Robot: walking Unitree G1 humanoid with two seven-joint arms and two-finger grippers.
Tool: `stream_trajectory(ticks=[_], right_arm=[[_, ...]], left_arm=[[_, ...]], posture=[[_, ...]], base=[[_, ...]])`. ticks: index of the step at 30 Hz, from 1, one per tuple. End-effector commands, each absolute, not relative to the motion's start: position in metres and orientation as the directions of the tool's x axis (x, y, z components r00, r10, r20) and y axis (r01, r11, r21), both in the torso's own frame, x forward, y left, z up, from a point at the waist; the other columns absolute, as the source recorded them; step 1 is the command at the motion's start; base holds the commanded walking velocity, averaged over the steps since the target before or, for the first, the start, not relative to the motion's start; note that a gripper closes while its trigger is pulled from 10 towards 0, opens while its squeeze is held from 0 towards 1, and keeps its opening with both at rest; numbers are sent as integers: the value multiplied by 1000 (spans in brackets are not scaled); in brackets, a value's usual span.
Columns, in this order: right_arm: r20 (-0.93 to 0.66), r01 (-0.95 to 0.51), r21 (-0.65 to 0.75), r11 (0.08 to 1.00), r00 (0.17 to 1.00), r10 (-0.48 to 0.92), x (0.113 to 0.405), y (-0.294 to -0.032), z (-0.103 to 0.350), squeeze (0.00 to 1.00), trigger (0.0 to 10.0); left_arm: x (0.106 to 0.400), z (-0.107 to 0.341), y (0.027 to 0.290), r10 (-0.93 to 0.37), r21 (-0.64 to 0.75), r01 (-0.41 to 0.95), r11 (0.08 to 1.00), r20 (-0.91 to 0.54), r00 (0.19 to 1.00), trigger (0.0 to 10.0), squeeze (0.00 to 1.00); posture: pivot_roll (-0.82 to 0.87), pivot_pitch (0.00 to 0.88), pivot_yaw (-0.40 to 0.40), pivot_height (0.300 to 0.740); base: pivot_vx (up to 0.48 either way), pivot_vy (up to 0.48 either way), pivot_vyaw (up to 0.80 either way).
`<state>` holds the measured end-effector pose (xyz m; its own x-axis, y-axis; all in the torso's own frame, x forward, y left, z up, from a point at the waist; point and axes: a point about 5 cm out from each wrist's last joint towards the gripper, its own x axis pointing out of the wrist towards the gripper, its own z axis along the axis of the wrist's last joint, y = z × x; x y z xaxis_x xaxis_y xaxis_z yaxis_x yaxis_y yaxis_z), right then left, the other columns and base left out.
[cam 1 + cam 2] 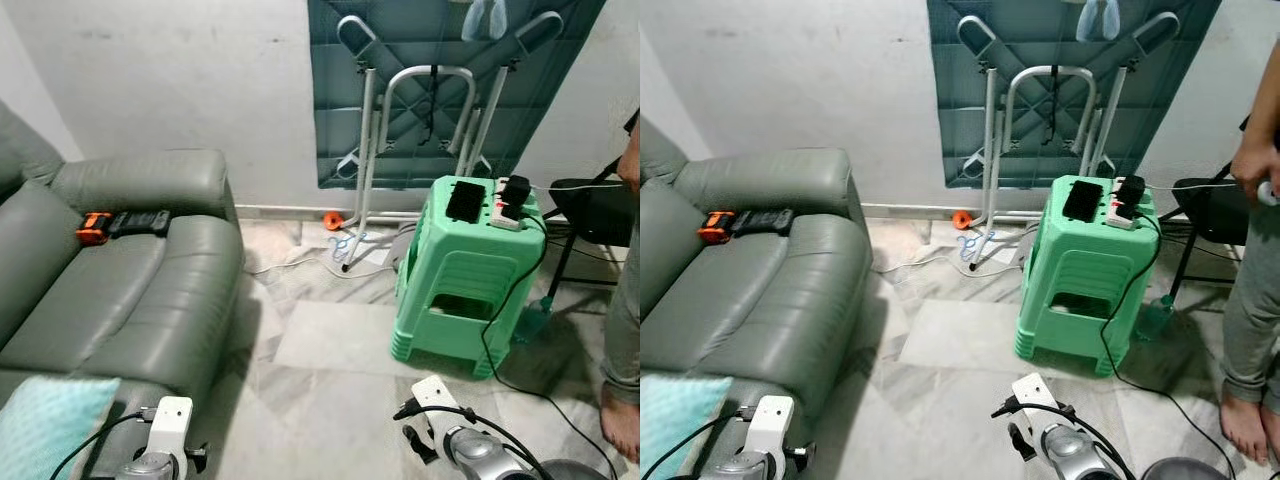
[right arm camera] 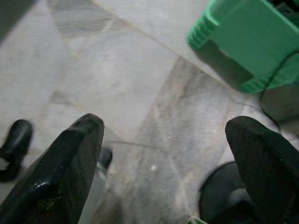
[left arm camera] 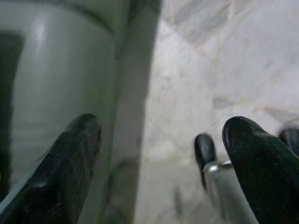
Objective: Move the pillow to the sofa
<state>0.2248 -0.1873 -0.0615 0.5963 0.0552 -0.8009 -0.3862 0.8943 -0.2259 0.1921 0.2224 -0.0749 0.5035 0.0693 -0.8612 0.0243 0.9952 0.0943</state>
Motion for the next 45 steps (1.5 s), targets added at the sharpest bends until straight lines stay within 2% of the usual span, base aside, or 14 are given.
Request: stream_trajectory(ticks=[1,38,45], right_arm=[[-803,-383,-237,893,595,42,225,-193,-60,0,10000],[-805,-398,-245,884,591,43,225,-192,-61,0,10000],[-804,-399,-247,883,592,43,225,-192,-61,0,10000]], left_arm=[[192,-76,218,61,87,29,996,-864,500,10000,0],[185,-79,221,71,92,19,996,-870,489,10000,0],[183,-79,222,80,100,14,995,-871,485,10000,0]], posture=[[-61,0,41,740],[-66,0,44,740],[-66,0,44,740]], base=[[431,0,0],[428,0,0],[0,0,0]])
